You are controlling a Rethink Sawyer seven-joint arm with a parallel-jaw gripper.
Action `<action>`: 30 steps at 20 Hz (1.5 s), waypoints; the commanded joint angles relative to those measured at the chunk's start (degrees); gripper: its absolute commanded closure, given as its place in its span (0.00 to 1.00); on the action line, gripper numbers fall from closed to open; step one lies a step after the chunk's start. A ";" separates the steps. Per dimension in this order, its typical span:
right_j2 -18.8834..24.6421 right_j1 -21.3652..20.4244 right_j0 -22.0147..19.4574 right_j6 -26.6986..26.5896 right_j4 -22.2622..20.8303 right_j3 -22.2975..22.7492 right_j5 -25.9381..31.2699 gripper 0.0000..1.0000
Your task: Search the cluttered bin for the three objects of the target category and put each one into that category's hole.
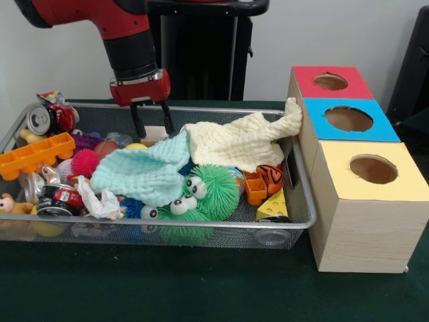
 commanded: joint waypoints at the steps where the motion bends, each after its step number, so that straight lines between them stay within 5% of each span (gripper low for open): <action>1: -2.73 5.18 4.61 1.54 -2.39 -6.94 1.60 0.00; 30: 1.02 1.52 3.39 0.80 4.35 -3.43 6.06 0.00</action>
